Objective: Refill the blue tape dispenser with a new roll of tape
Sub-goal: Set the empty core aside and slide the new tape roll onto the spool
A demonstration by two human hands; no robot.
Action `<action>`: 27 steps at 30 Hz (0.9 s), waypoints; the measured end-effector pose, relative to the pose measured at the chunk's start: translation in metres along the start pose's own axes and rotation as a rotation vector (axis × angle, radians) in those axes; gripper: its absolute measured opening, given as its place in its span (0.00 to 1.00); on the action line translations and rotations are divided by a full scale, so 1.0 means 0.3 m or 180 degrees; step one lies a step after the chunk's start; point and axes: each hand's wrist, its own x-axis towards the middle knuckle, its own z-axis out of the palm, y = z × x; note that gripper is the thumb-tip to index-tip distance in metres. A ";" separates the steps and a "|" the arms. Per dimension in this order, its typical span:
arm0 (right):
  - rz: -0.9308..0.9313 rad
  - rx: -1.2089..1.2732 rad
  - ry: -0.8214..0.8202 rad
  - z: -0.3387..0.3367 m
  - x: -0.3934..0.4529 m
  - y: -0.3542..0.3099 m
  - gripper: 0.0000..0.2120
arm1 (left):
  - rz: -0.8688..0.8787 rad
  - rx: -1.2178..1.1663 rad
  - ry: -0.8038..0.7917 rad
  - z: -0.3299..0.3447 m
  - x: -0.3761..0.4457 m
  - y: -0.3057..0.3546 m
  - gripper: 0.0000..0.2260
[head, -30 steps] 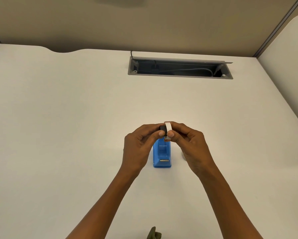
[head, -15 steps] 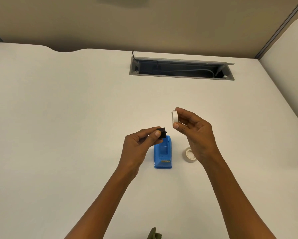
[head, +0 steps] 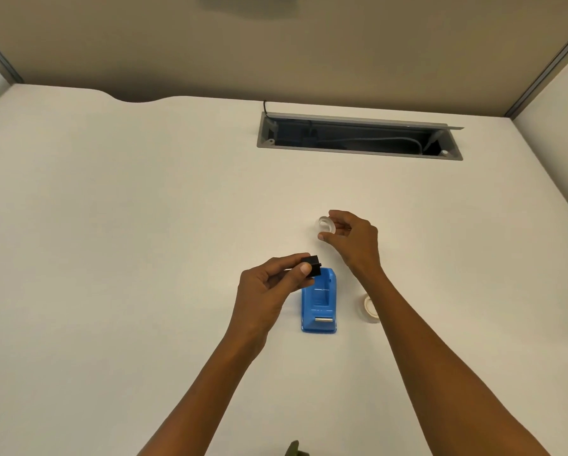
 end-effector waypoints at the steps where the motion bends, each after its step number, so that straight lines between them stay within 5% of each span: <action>1: 0.0018 -0.0027 -0.0014 0.006 0.006 0.004 0.24 | -0.0010 -0.0020 0.0005 -0.001 0.000 0.000 0.08; 14: -0.0194 -0.0559 -0.0147 0.029 0.032 0.012 0.23 | -0.0075 -0.0047 0.0013 0.001 0.006 -0.004 0.10; 27: -0.0130 -0.0185 -0.0155 -0.037 0.024 0.009 0.27 | 0.0015 -0.0118 0.0016 -0.004 -0.006 0.006 0.08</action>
